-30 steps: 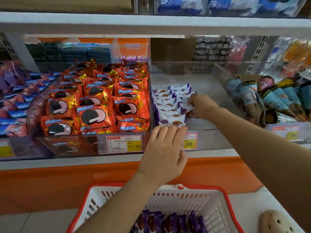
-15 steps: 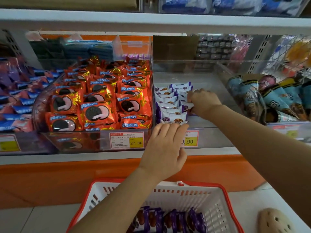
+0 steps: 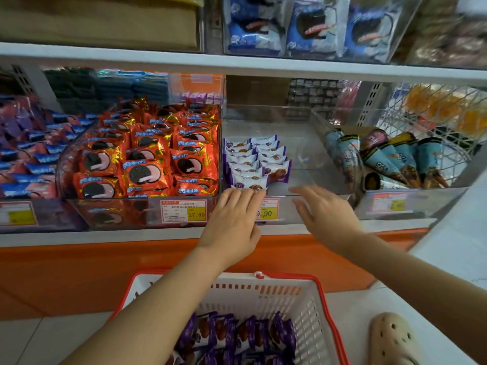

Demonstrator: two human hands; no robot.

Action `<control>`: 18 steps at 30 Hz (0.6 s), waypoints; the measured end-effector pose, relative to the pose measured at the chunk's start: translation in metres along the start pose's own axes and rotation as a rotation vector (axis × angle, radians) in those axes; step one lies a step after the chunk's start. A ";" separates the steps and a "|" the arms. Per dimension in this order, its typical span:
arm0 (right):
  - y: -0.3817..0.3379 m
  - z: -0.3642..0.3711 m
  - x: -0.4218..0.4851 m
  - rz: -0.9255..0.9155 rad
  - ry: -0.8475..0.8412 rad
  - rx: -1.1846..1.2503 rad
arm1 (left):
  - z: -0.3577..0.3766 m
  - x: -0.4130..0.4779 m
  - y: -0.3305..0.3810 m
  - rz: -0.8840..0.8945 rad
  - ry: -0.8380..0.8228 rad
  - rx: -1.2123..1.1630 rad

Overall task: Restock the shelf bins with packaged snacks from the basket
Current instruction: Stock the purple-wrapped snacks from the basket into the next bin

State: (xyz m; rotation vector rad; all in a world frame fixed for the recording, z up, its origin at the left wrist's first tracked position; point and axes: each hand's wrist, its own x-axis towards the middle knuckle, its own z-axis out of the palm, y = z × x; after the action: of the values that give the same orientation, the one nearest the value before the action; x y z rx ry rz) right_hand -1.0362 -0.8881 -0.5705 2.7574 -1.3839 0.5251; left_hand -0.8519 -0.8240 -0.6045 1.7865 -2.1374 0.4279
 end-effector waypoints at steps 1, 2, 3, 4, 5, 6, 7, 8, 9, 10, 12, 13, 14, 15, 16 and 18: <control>0.001 0.003 -0.011 -0.025 -0.044 -0.034 | -0.002 -0.002 0.002 -0.009 -0.022 0.016; 0.002 0.007 -0.021 -0.052 -0.074 -0.083 | -0.005 -0.006 0.005 -0.027 -0.026 0.049; 0.003 0.010 -0.030 -0.078 -0.072 -0.143 | -0.007 -0.010 0.007 -0.043 -0.026 0.088; 0.004 0.014 -0.039 -0.103 -0.042 -0.197 | -0.009 -0.016 0.010 -0.054 -0.030 0.118; 0.003 0.019 -0.048 -0.114 -0.017 -0.221 | -0.009 -0.023 0.013 -0.055 -0.018 0.128; 0.002 0.024 -0.056 -0.119 0.007 -0.214 | -0.007 -0.032 0.015 -0.044 0.003 0.127; 0.002 0.031 -0.065 -0.122 0.020 -0.198 | -0.004 -0.042 0.017 -0.021 0.020 0.125; 0.001 0.038 -0.074 -0.127 0.006 -0.181 | 0.000 -0.054 0.018 -0.001 0.014 0.123; -0.001 0.046 -0.084 -0.133 -0.013 -0.158 | 0.007 -0.067 0.019 0.013 -0.012 0.118; -0.003 0.054 -0.093 -0.138 -0.034 -0.121 | 0.012 -0.080 0.020 0.010 -0.046 0.105; -0.005 0.073 -0.112 -0.159 -0.082 -0.050 | 0.027 -0.108 0.020 -0.023 -0.133 0.071; -0.007 0.084 -0.122 -0.168 -0.111 -0.025 | 0.034 -0.121 0.018 -0.037 -0.186 0.063; -0.010 0.094 -0.130 -0.170 -0.140 0.001 | 0.041 -0.135 0.017 -0.047 -0.241 0.066; -0.013 0.107 -0.139 -0.168 -0.176 0.034 | 0.050 -0.148 0.015 -0.052 -0.295 0.073; -0.016 0.119 -0.148 -0.162 -0.228 0.060 | 0.061 -0.163 0.013 -0.064 -0.353 0.073; -0.025 0.139 -0.163 -0.139 -0.373 0.056 | 0.076 -0.187 0.013 -0.106 -0.491 0.047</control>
State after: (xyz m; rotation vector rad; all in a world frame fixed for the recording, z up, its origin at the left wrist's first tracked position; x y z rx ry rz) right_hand -1.0665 -0.7687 -0.7475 3.0826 -1.2301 0.0438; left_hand -0.8376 -0.6881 -0.7538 2.1981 -2.3351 0.0060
